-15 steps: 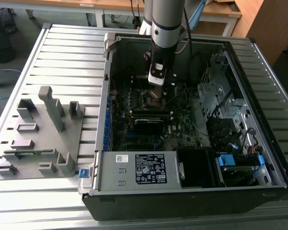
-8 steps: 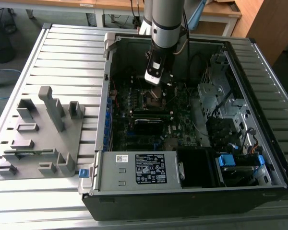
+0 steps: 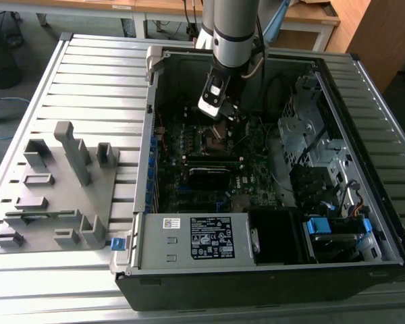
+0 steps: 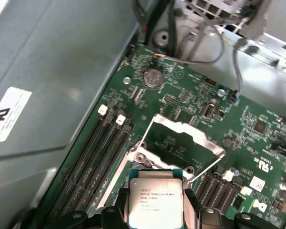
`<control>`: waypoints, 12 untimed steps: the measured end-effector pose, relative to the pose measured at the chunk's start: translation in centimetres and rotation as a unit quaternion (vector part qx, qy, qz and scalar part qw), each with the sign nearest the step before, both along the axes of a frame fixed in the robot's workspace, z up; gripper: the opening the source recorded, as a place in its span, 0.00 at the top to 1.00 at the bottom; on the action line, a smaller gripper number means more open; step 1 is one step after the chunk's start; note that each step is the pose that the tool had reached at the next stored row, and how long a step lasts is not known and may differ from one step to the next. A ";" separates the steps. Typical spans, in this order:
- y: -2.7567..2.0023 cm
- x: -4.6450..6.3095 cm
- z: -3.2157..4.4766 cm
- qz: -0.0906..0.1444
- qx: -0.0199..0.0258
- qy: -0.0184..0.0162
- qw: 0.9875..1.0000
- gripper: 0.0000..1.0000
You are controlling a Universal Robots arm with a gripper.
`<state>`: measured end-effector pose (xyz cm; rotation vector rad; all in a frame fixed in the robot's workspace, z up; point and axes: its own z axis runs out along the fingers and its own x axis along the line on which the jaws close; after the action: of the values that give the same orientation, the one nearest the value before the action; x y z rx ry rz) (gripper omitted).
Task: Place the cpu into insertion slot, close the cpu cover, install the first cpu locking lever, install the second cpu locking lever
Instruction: 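Place the cpu into insertion slot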
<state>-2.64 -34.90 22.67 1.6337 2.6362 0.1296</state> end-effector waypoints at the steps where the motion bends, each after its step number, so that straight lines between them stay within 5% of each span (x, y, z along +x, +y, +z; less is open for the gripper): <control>1: 0.00 0.0 0.00 -0.004 0.000 0.000 1.000 0.46; 6: 0.00 0.0 0.00 -0.006 0.000 0.000 1.000 0.46; 12: 0.00 0.0 -0.08 -0.057 0.000 0.000 0.998 0.46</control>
<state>-2.64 -34.90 22.59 1.7784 2.5353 0.1258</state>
